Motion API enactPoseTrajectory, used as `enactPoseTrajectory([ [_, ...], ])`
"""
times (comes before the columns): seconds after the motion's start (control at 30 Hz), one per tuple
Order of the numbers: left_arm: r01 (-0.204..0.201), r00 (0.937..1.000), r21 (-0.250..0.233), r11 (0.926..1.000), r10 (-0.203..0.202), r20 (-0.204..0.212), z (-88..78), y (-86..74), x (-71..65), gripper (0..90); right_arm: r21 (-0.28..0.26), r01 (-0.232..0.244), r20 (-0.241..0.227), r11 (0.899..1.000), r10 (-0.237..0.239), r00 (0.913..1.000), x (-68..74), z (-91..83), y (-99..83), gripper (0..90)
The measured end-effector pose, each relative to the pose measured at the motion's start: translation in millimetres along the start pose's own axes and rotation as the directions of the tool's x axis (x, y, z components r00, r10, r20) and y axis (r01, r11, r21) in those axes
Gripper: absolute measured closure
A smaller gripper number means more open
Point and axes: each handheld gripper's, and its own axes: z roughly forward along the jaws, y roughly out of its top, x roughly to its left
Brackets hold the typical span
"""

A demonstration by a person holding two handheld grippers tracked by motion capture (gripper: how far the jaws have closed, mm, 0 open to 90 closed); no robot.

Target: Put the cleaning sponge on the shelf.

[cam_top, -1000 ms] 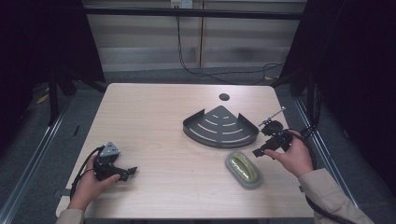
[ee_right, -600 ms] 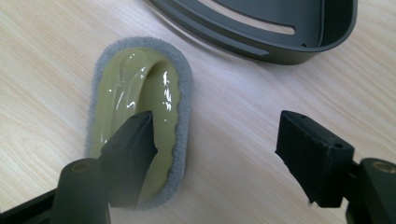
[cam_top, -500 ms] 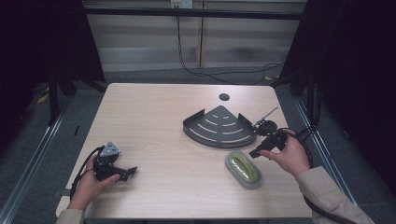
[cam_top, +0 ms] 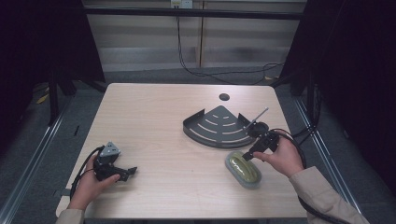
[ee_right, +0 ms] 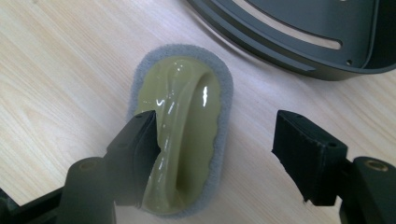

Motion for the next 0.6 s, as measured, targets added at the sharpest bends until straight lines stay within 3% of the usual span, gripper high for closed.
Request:
enactPoseTrajectory([
  [0.6, 0.001, 1.0000, 0.000, 1.0000, -0.001, 0.000, 0.0, 0.0, -0.1, 0.0, 0.029, 0.009, -0.034, 1.000, -0.008, 0.9994, 9.1, 9.2, 1.2, 35.8],
])
